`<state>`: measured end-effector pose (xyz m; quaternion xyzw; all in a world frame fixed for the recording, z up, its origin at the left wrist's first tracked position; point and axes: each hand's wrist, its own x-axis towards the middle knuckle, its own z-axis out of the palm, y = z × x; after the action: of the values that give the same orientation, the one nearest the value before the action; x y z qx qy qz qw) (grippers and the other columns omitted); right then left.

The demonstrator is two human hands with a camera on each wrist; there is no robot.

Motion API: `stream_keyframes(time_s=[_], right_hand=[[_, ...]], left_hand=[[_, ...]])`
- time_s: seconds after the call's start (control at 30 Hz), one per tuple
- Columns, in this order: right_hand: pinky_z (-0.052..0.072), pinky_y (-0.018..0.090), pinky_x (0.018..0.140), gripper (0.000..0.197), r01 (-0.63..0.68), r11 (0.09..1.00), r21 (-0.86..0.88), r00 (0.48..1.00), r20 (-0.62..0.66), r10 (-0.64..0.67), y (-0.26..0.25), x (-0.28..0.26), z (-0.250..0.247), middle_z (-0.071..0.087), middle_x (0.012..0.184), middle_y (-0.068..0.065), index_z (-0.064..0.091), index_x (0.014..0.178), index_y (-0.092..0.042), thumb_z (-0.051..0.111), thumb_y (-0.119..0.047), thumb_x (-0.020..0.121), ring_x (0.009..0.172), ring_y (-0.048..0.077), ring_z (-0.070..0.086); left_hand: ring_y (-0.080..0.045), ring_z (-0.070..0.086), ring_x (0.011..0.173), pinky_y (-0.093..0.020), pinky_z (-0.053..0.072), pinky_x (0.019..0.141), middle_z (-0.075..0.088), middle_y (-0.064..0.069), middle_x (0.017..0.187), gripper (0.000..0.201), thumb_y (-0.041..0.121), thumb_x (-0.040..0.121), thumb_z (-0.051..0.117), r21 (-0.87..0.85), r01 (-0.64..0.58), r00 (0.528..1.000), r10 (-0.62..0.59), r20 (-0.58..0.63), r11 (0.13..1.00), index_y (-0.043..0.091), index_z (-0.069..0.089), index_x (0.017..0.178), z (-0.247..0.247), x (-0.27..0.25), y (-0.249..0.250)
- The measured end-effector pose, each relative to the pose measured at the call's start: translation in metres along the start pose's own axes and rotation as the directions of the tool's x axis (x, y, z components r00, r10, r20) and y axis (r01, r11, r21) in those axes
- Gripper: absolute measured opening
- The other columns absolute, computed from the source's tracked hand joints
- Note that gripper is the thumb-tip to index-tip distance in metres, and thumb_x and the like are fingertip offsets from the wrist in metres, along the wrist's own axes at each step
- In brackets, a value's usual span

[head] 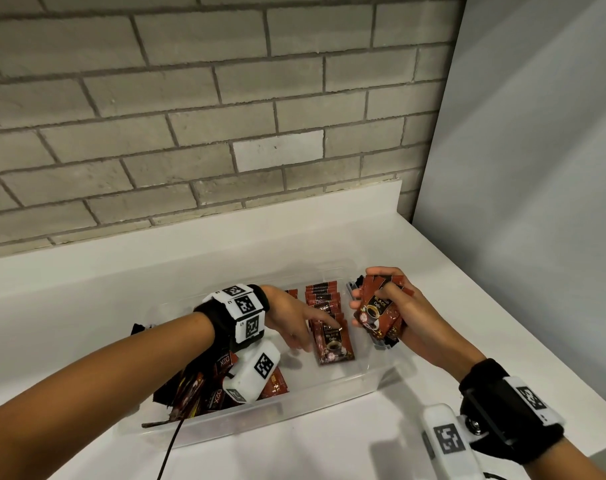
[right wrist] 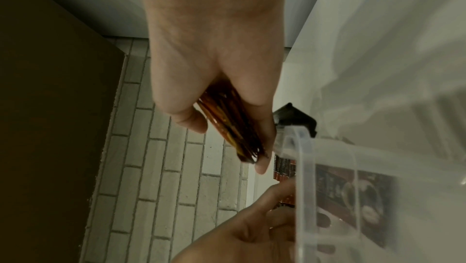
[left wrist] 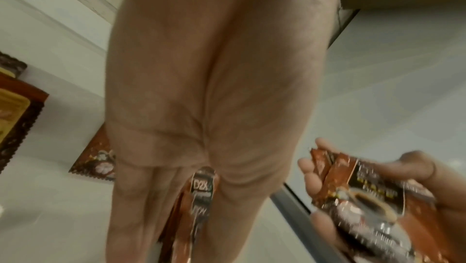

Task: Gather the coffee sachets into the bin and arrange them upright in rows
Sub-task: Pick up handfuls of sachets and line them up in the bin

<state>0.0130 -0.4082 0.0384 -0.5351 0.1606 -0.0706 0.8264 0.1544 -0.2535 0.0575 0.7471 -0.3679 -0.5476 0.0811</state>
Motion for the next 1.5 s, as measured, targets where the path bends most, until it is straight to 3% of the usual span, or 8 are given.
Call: stream_keyframes(time_s=[0.2, 0.4, 0.6, 0.8, 0.97, 1.17, 1.33, 1.5], right_hand=[[0.055, 0.028, 0.058, 0.042, -0.025, 0.997, -0.076, 0.992, 0.122, 0.034, 0.001, -0.001, 0.007, 0.071, 0.105, 0.020, 0.050, 0.124, -0.013, 0.042, 0.013, 0.093, 0.091, 0.028, 0.071], [0.056, 0.033, 0.072, 0.044, -0.018, 0.982, -0.188, 0.988, 0.148, 0.047, 0.007, 0.002, 0.012, 0.071, 0.105, 0.013, 0.057, 0.119, -0.010, 0.066, 0.007, 0.080, 0.095, 0.027, 0.070], [0.055, 0.030, 0.076, 0.054, 0.000, 0.953, -0.302, 0.991, 0.125, 0.039, 0.008, 0.004, 0.017, 0.073, 0.096, 0.008, 0.055, 0.118, -0.002, 0.078, -0.004, 0.069, 0.093, 0.023, 0.071], [0.055, 0.047, 0.086, 0.037, 0.051, 0.959, -0.280, 0.999, 0.016, -0.048, -0.003, 0.006, 0.002, 0.071, 0.095, 0.014, 0.052, 0.113, -0.004, 0.069, -0.024, 0.086, 0.093, 0.032, 0.069], [0.059, 0.051, 0.074, 0.023, -0.052, 0.998, 0.031, 0.988, -0.145, 0.056, -0.012, 0.009, -0.014, 0.067, 0.107, 0.026, 0.045, 0.119, -0.008, 0.044, -0.008, 0.096, 0.094, 0.036, 0.070], [0.055, 0.058, 0.081, 0.033, -0.093, 0.995, -0.019, 0.993, -0.078, 0.091, -0.009, 0.005, -0.014, 0.063, 0.116, 0.027, 0.042, 0.123, -0.011, 0.038, 0.006, 0.095, 0.100, 0.038, 0.068], [0.058, 0.033, 0.064, 0.039, -0.077, 0.979, -0.191, 0.997, -0.040, 0.070, -0.008, 0.004, -0.015, 0.072, 0.100, 0.011, 0.051, 0.121, -0.012, 0.059, 0.006, 0.088, 0.086, 0.023, 0.072], [0.059, 0.035, 0.071, 0.038, -0.076, 0.960, -0.268, 0.997, -0.008, 0.077, -0.006, 0.005, -0.012, 0.073, 0.096, 0.007, 0.053, 0.116, -0.013, 0.065, 0.004, 0.084, 0.085, 0.022, 0.071]], left_hand=[[-0.013, 0.057, 0.090, -0.016, 0.048, 0.073, 0.059, -0.006, 0.104, 0.031, 0.020, 0.099, 0.051, -0.070, -0.148, 0.972, 0.132, -0.195, 0.986, 0.010, 0.054, 0.128, -0.016, -0.029, -0.001], [-0.011, 0.065, 0.089, -0.019, 0.052, 0.076, 0.065, -0.009, 0.107, 0.033, 0.026, 0.091, 0.063, -0.221, -0.345, 0.893, 0.247, -0.376, 0.912, 0.015, 0.057, 0.122, -0.011, -0.043, 0.006], [-0.012, 0.064, 0.072, -0.017, 0.053, 0.067, 0.067, -0.010, 0.086, 0.022, 0.006, 0.086, 0.067, -0.308, -0.383, 0.864, 0.219, -0.454, 0.871, -0.001, 0.064, 0.107, -0.003, -0.031, 0.003], [-0.010, 0.069, 0.069, -0.015, 0.055, 0.066, 0.070, -0.011, 0.084, 0.016, -0.002, 0.085, 0.065, -0.434, -0.291, 0.865, 0.040, -0.500, 0.853, -0.008, 0.066, 0.101, -0.011, -0.025, -0.011], [-0.019, 0.069, 0.075, -0.020, 0.059, 0.068, 0.068, -0.017, 0.088, 0.013, -0.010, 0.083, 0.064, -0.518, -0.163, 0.884, -0.109, -0.455, 0.839, -0.015, 0.064, 0.095, -0.008, -0.005, -0.017], [-0.028, 0.068, 0.085, -0.026, 0.058, 0.077, 0.068, -0.026, 0.102, 0.025, -0.010, 0.082, 0.066, -0.529, -0.066, 0.902, -0.176, -0.394, 0.846, -0.017, 0.063, 0.105, -0.003, 0.018, -0.011], [-0.017, 0.065, 0.069, -0.029, 0.057, 0.081, 0.070, -0.021, 0.098, 0.026, -0.004, 0.080, 0.071, -0.469, 0.023, 0.889, -0.232, -0.395, 0.883, -0.011, 0.066, 0.105, -0.001, 0.034, -0.008], [-0.014, 0.063, 0.063, -0.024, 0.057, 0.074, 0.068, -0.016, 0.084, 0.005, -0.005, 0.082, 0.068, -0.457, 0.050, 0.899, -0.239, -0.368, 0.888, -0.006, 0.066, 0.086, 0.003, 0.034, -0.005]])
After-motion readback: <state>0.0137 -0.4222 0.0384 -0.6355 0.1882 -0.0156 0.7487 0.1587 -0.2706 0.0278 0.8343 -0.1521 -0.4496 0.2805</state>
